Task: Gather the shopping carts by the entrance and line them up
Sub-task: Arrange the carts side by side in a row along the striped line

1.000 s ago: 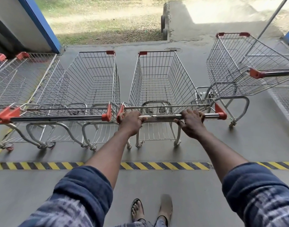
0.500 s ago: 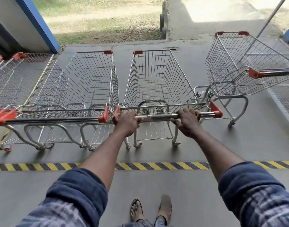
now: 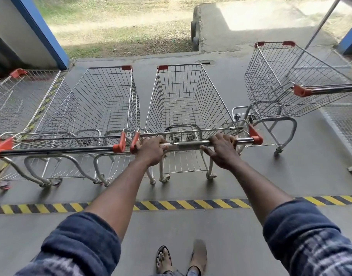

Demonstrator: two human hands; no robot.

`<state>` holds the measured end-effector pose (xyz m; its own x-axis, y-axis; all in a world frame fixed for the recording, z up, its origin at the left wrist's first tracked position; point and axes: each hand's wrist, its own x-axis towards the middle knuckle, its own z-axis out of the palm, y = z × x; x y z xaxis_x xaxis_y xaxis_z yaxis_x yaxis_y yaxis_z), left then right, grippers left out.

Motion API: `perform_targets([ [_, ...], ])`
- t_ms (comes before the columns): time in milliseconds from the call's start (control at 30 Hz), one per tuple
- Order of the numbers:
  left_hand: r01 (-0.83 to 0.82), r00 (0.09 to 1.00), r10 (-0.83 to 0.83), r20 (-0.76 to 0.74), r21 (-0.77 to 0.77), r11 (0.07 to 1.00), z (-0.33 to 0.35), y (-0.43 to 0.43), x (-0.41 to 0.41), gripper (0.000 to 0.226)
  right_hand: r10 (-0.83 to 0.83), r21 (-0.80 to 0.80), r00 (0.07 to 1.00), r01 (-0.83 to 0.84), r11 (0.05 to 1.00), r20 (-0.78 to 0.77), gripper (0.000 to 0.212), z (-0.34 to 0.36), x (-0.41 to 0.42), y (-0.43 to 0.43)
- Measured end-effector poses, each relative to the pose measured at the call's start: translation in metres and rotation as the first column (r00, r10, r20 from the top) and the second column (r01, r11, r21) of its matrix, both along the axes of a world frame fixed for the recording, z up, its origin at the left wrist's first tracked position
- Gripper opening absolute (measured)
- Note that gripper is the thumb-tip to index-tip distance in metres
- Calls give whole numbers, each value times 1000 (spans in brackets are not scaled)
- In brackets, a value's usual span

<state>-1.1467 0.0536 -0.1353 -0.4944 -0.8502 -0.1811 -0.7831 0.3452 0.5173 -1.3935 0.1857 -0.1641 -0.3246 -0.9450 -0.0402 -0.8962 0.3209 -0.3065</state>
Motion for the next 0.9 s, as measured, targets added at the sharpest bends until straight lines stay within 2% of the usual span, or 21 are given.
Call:
perform_targets([
  [67,3,1000,-3,-11,7,1000,2,4,-11,25,-12,-29,996,14,999,91,66,5,0,-1],
  [100,16,1000,-16,14,-19,1000,2,7,-18,26,-26,-53,989,34,998,146,61,6,-1,-3],
  [167,48,996,-43,73,-73,996,3,16,-33,27,-57,-123,949,99,987,310,40,10,-3,-5],
  [233,86,994,-78,79,-95,992,4,26,-50,30,-60,-191,863,177,966,501,21,14,-10,-5],
  [267,102,992,-93,82,-108,989,5,32,-58,32,-53,-205,838,194,959,543,13,15,-14,-2],
  [300,118,990,-107,87,-129,985,5,38,-69,34,-37,-239,847,191,952,530,11,16,-20,2],
  [467,163,985,-151,78,-165,973,6,66,-119,42,-43,-402,968,143,904,247,14,12,-61,34],
  [533,185,982,-176,65,-185,965,8,79,-139,42,-33,-401,987,93,911,154,11,8,-82,49],
  [667,257,960,-273,-64,-193,947,7,101,-183,39,1,-344,1000,1,939,7,18,8,-110,72],
  [900,346,913,-378,-156,-198,917,13,115,-261,40,-156,-339,986,169,925,65,26,8,-162,82],
])
